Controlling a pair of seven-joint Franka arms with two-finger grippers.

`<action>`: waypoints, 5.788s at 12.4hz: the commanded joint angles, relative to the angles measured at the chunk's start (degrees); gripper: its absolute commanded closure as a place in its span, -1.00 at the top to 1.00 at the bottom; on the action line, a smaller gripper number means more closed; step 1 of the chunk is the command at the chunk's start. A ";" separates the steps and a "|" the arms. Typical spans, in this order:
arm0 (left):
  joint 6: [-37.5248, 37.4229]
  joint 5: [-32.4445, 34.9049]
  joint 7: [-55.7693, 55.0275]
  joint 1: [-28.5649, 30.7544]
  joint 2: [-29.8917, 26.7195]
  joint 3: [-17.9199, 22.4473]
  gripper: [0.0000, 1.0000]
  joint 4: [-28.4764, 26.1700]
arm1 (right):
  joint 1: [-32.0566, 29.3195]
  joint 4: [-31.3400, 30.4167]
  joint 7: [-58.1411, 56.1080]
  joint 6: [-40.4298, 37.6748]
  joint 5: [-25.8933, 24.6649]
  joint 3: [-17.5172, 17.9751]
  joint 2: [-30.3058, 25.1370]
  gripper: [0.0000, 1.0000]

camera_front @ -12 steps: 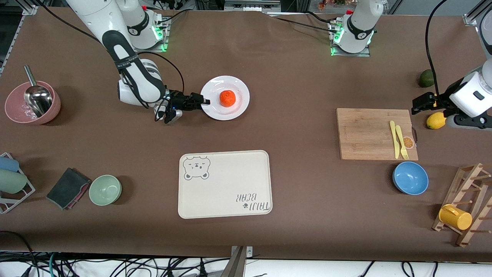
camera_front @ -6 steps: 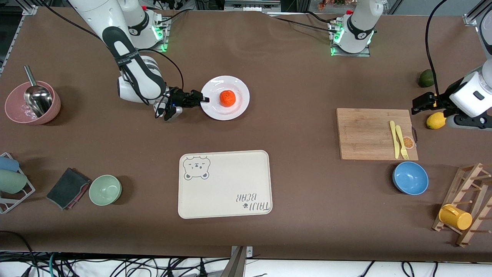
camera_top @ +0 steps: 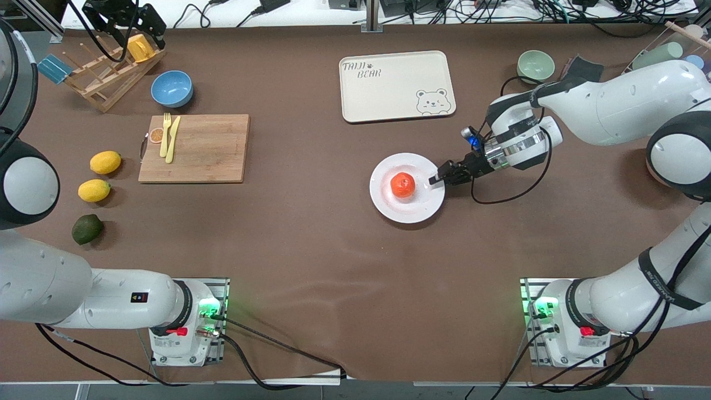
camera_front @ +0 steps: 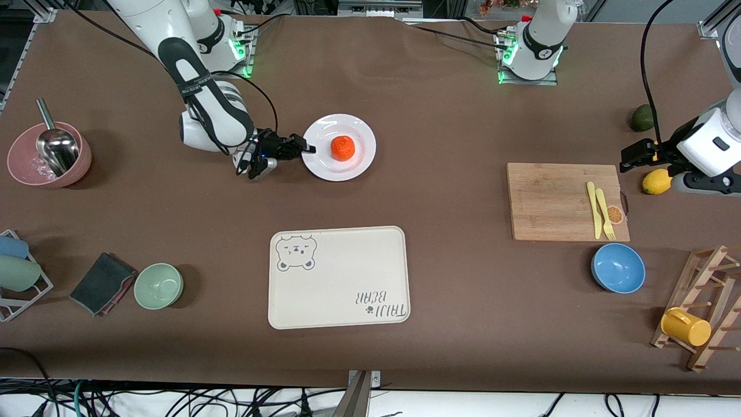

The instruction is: Place orange and plate with both arms

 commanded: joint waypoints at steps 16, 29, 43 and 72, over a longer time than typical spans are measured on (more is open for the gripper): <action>0.14 1.49 -0.08 -0.49 -0.26 -0.02 1.00 -0.20 | -0.64 -1.36 -2.34 0.32 1.70 0.83 -0.50 -1.00; 0.06 1.49 -0.08 -0.49 -0.26 -0.02 1.00 -0.20 | -2.66 12.14 9.06 -5.40 7.06 -1.19 1.24 -1.00; -0.03 1.49 -0.08 -0.49 -0.26 -0.02 1.00 -0.20 | -2.06 55.75 34.84 -6.63 -10.17 -4.27 30.86 -1.00; -0.03 1.49 -0.17 -0.49 -0.26 -0.02 1.00 -0.28 | -3.54 54.10 34.31 -39.48 -58.63 -22.10 7.53 1.00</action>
